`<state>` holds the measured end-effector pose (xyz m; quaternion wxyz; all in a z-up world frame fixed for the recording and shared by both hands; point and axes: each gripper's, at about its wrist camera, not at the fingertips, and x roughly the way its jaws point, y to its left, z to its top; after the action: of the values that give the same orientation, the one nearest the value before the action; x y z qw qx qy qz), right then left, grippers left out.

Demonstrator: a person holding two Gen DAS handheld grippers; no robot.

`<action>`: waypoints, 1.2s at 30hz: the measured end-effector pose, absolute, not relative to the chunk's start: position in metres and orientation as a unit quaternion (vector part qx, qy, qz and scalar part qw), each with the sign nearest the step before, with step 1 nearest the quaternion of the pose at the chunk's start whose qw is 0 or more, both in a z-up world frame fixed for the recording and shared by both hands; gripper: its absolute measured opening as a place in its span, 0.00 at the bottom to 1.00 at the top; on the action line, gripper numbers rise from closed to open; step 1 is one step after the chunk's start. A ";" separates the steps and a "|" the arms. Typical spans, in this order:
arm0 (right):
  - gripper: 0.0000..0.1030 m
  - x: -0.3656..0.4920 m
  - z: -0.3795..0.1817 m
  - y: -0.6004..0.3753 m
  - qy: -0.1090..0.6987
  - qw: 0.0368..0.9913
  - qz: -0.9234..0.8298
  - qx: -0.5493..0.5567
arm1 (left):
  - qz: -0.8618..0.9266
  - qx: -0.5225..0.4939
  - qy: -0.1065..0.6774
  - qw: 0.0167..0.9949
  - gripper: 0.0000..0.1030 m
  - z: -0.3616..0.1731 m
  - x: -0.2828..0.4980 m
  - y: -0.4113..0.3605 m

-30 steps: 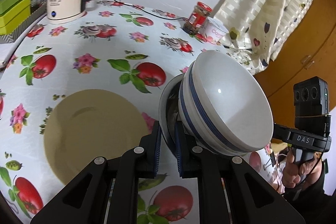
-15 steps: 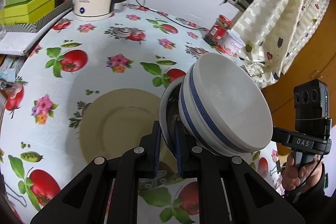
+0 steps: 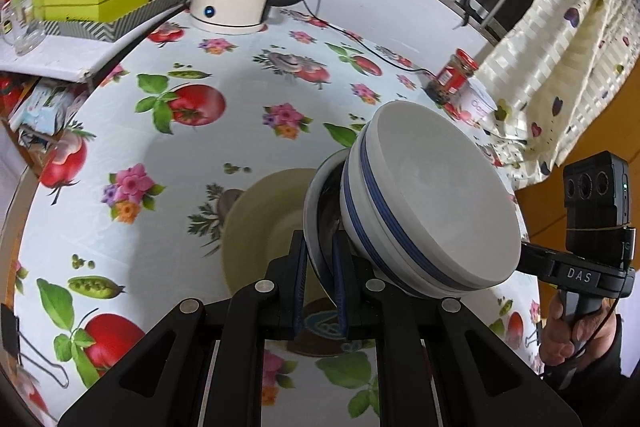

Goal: Organize plates and bowls
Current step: 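Carry the steel bowl stack over the beige plate stack with both grippers, then lower the bowl stack onto the beige plates and open both grippers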

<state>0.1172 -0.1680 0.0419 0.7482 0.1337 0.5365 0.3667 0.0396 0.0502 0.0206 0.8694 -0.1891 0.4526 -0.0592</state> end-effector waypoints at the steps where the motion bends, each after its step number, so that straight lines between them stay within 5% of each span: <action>1: 0.11 0.118 0.041 -0.165 0.538 0.747 0.368 0.131 | -0.056 -0.191 0.453 0.869 0.11 0.020 0.039 0.053; 36: 0.13 0.131 0.023 -0.129 0.564 0.733 0.368 0.095 | -0.037 -0.216 0.463 0.859 0.11 -0.003 0.042 0.076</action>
<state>0.1313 -0.1291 0.0227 0.7329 0.0951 0.5640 0.3685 0.0421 0.0764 -0.0026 0.8589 -0.2165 0.4627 -0.0366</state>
